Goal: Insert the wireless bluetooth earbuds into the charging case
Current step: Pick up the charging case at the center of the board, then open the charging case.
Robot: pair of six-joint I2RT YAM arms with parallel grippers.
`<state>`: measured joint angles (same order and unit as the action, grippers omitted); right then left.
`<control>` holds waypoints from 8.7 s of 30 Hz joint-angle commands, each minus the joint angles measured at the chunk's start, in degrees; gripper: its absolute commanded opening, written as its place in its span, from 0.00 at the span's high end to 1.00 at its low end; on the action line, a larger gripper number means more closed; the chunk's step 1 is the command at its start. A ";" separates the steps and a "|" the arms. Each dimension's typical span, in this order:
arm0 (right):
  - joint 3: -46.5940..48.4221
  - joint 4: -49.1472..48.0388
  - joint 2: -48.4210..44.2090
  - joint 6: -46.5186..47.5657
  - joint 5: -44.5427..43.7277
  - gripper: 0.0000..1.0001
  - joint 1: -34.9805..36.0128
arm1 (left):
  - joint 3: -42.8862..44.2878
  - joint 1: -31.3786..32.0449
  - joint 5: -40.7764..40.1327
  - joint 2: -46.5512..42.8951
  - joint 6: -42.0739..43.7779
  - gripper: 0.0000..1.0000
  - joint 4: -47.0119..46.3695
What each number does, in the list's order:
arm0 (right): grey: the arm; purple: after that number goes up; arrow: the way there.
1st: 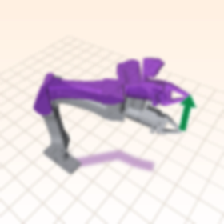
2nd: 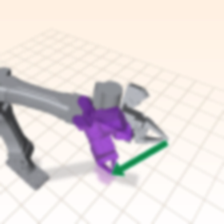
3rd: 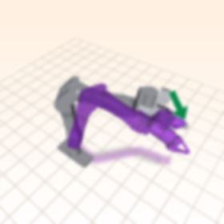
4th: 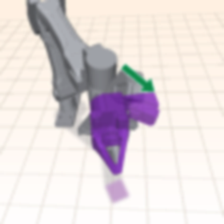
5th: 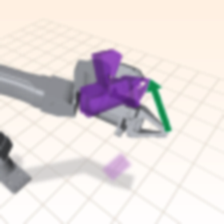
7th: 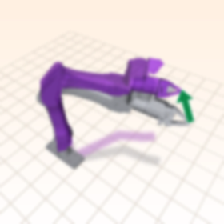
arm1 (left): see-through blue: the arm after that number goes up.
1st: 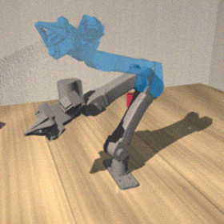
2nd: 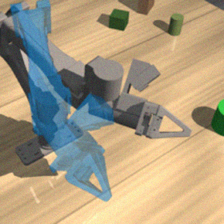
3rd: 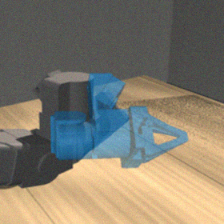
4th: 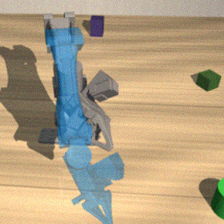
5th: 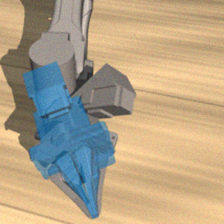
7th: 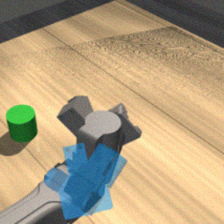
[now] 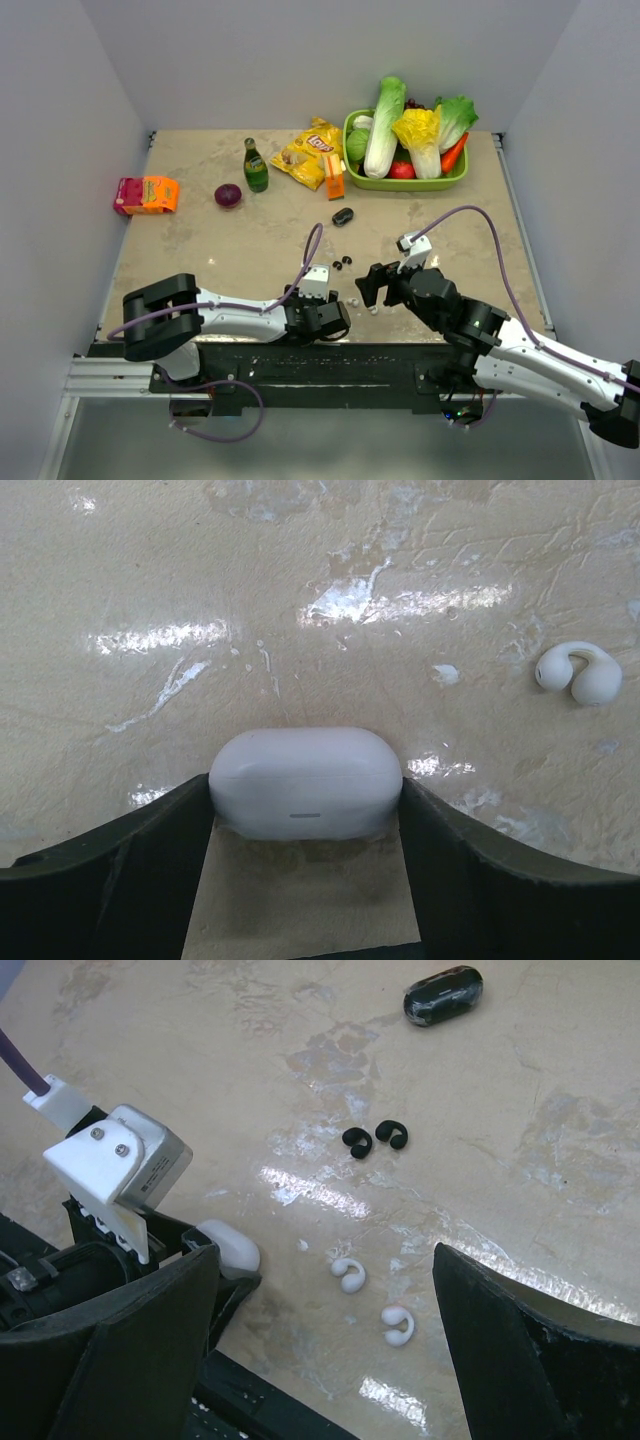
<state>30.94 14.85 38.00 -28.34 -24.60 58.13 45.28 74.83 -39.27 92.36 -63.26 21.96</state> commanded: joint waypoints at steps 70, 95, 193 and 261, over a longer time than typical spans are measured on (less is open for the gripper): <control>16.96 2.46 21.33 6.02 24.69 0.11 0.14 | -40.00 -1.26 26.96 -39.09 80.23 1.00 -85.76; 16.26 3.61 15.88 3.03 14.84 0.12 0.14 | -40.97 -1.26 26.00 -40.15 80.31 1.00 -85.68; 17.39 -3.53 12.72 12.49 35.15 1.00 -8.91 | -39.56 -1.26 21.17 -36.46 71.54 0.26 -82.70; 25.31 9.32 18.16 30.80 19.41 1.00 11.66 | -32.01 -20.16 66.95 -34.96 45.60 0.36 -83.30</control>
<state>55.29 26.11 55.86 2.42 -6.24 69.43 10.94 55.11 27.42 58.11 -18.46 -58.19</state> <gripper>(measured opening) 0.070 0.660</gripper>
